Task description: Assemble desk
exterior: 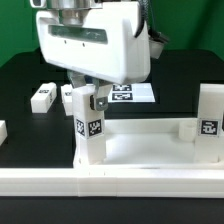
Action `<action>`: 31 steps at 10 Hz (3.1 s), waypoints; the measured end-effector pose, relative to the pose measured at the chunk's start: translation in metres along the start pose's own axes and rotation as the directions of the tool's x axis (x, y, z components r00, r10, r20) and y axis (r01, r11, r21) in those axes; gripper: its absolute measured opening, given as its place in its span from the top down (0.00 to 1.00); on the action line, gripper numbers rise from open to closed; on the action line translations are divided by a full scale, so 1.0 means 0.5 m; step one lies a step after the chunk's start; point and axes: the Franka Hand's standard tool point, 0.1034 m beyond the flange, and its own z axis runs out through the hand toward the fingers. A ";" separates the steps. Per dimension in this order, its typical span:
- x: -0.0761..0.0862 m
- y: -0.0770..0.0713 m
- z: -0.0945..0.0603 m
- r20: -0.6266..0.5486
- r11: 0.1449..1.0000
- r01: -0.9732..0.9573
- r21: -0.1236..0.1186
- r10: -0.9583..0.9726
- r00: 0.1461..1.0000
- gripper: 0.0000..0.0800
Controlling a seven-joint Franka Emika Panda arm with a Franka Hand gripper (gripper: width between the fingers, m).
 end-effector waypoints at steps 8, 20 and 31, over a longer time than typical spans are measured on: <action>0.003 0.003 0.003 -0.002 0.995 0.097 -0.003 -0.097 0.995 0.24; -0.004 -0.004 0.002 0.008 0.405 0.914 -0.019 -0.914 0.405 0.19; 0.003 0.001 0.005 -0.007 0.668 0.744 -0.012 -0.744 0.668 0.64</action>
Offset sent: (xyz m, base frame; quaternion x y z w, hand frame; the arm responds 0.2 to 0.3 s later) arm 0.0000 0.0000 0.0000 0.0000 0.0000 0.1296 0.9916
